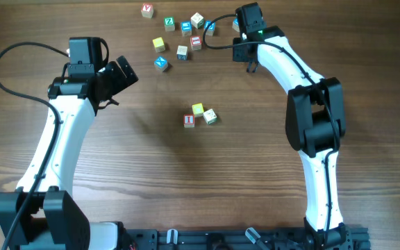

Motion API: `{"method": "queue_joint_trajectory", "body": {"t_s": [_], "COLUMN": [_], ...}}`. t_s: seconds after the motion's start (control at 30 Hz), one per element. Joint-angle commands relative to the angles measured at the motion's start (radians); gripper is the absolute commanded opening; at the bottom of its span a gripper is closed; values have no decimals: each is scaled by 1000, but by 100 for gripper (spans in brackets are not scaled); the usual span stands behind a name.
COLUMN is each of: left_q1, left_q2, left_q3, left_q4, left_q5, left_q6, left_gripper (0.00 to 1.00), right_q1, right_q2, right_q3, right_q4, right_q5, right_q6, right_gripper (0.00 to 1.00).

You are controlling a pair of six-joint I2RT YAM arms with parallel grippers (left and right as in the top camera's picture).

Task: Form a circle
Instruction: 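Lower the right gripper and close on the green N block, then carry the green N block down toward the block cluster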

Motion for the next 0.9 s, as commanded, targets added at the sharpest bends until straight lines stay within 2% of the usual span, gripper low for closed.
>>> {"method": "queue_joint_trajectory", "body": {"t_s": [0.0, 0.17, 0.3, 0.4, 0.63, 0.77, 0.87], "left_q1": [3, 3, 3, 3, 3, 3, 3], "left_q2": [6, 6, 6, 6, 6, 6, 6], "left_q3": [0, 0, 0, 0, 0, 0, 0], "left_q4": [0, 0, 0, 0, 0, 0, 0], "left_q5": [-6, -6, -6, -6, -6, -6, -6], "left_q6": [2, 2, 2, 2, 2, 2, 2], "left_gripper": [100, 100, 100, 100, 100, 100, 100], "right_q1": [-3, -3, -3, -3, -1, 42, 109], "right_q2": [-35, -90, -203, -330, -523, -522, -521], "right_q3": [13, 14, 14, 14, 13, 13, -31], "right_q4": [4, -10, -58, -140, -439, -679, -770], "right_q5": [-12, -12, -16, -89, -361, -391, -391], "right_q6": [-16, -16, -17, -45, -45, -52, -68], "right_gripper": [36, 31, 30, 29, 25, 25, 25]}}
